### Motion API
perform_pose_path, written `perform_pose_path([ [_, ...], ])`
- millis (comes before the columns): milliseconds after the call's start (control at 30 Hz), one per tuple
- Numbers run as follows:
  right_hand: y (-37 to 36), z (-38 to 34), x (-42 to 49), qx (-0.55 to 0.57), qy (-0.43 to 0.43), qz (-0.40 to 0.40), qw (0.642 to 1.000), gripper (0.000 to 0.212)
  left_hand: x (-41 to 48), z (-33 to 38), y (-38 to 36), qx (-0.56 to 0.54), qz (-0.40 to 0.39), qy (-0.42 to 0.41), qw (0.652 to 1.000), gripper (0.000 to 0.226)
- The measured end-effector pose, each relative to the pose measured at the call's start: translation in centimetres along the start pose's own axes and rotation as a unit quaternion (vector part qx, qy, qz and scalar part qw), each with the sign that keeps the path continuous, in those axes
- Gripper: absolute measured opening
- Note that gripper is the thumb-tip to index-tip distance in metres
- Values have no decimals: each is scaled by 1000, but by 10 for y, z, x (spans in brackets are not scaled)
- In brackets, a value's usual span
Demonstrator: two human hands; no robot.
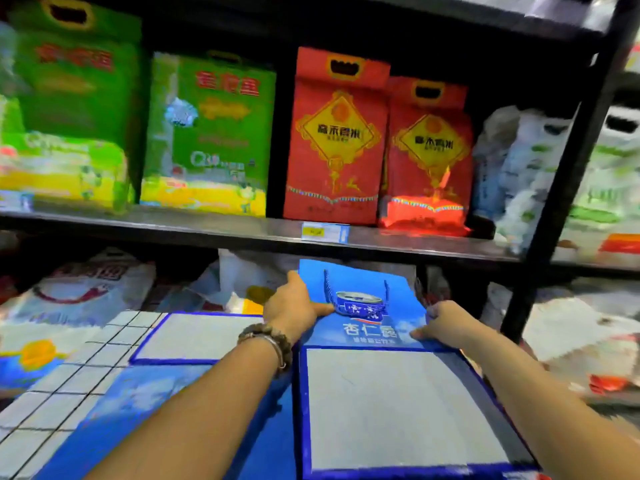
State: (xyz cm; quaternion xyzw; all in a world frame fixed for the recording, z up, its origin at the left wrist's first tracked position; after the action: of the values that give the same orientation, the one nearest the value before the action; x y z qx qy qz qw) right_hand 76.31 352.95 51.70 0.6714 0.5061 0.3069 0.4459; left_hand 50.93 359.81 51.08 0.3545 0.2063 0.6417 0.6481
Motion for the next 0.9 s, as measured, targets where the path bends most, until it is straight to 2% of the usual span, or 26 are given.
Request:
perform_pose_path([
  [100,-11,3,6,-103,-4,-10,995,43,-7,-1,-4,184,-12,-4,983,75],
  [167,2,-3,4,-122,15,30,992,38,-12,11,9,292,13,-28,956,64],
  [200,9,-9,1,-115,37,57,991,37,-16,24,15,312,28,-59,948,54],
  [267,15,-28,-14,-94,96,71,988,45,-32,48,12,262,1,-128,957,41],
  [333,1,-48,-35,-79,136,27,987,42,-58,62,-14,204,-99,-175,958,39],
  [433,-48,-63,-53,-158,179,-65,969,33,-88,48,-58,253,-207,-180,928,50],
  [567,-86,-46,-53,-236,151,-105,954,50,-88,23,-81,265,-255,-145,918,57],
  [733,-101,-40,-51,-242,118,-143,952,58,-88,15,-94,252,-319,-116,906,58],
  [900,-107,-36,-41,-239,106,-155,953,65,-85,12,-94,249,-334,-99,904,58],
])
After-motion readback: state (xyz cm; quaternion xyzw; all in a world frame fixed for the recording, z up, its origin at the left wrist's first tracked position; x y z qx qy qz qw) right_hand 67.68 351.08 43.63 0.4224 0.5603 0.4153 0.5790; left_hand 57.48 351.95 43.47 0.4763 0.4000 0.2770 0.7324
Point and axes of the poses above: each hand's wrist, its own x-axis towards the middle knuckle, its own y-axis out of the back of the hand, z = x × y, the point moved 8 cm from there along x, towards the middle knuckle, and after that the axes turned 4 degrees about -z, right-handed, at the moved point
